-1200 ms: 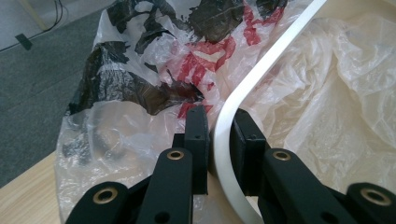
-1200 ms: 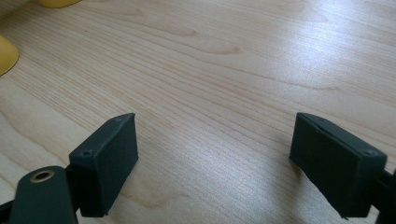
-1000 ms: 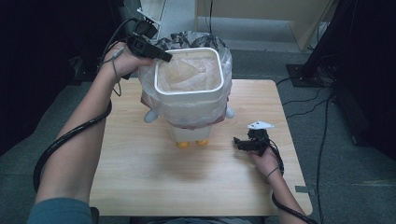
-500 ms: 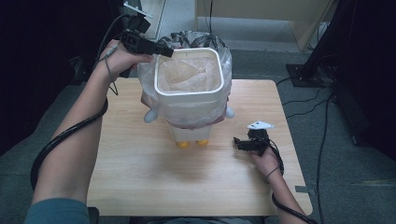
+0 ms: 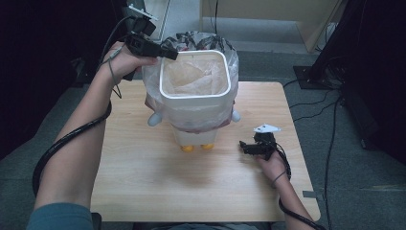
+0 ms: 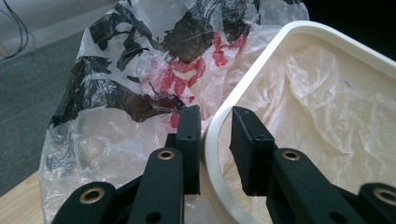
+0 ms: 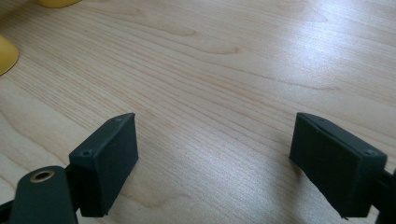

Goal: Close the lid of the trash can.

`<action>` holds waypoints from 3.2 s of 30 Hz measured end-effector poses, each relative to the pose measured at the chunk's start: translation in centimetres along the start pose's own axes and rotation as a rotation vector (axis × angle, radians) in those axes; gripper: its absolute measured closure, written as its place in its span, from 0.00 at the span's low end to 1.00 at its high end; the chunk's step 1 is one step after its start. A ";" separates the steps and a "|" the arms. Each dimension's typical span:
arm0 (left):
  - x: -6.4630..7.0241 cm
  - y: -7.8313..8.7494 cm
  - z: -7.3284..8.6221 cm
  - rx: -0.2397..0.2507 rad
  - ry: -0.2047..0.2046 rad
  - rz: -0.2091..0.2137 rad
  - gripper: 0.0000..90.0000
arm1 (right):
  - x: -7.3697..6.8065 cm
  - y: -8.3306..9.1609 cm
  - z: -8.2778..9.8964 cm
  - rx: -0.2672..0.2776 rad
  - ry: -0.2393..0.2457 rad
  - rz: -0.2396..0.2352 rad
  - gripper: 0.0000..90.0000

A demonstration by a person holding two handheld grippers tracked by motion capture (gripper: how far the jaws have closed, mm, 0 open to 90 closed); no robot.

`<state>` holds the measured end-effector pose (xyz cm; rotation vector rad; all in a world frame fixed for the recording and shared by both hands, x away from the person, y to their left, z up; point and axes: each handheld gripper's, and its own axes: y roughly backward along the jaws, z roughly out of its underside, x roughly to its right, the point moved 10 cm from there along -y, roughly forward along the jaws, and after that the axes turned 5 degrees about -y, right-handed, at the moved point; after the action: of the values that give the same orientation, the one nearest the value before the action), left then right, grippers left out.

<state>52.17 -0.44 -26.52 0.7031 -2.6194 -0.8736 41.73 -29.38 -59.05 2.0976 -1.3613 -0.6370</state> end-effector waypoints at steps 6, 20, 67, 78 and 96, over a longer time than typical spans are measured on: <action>0.0 -0.1 0.2 -0.004 -0.004 -0.005 0.80 | 0.0 0.0 0.0 0.000 0.001 -0.001 0.17; 0.0 -0.1 0.1 -0.016 -0.008 -0.003 0.76 | 0.0 0.0 0.0 0.000 0.001 -0.001 0.17; 0.6 3.4 0.3 -0.046 0.034 0.014 0.44 | 0.0 0.0 0.0 -0.001 0.001 -0.001 0.17; 0.2 4.2 1.1 -0.038 0.045 -0.001 0.42 | 0.0 0.0 0.0 -0.001 0.000 -0.001 0.17; -0.6 5.9 2.3 -0.015 0.057 -0.013 0.41 | 0.0 0.0 0.0 -0.001 0.000 -0.001 0.17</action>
<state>49.66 5.12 -24.67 0.7315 -2.5580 -0.8627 41.73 -29.38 -59.05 2.0977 -1.3603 -0.6377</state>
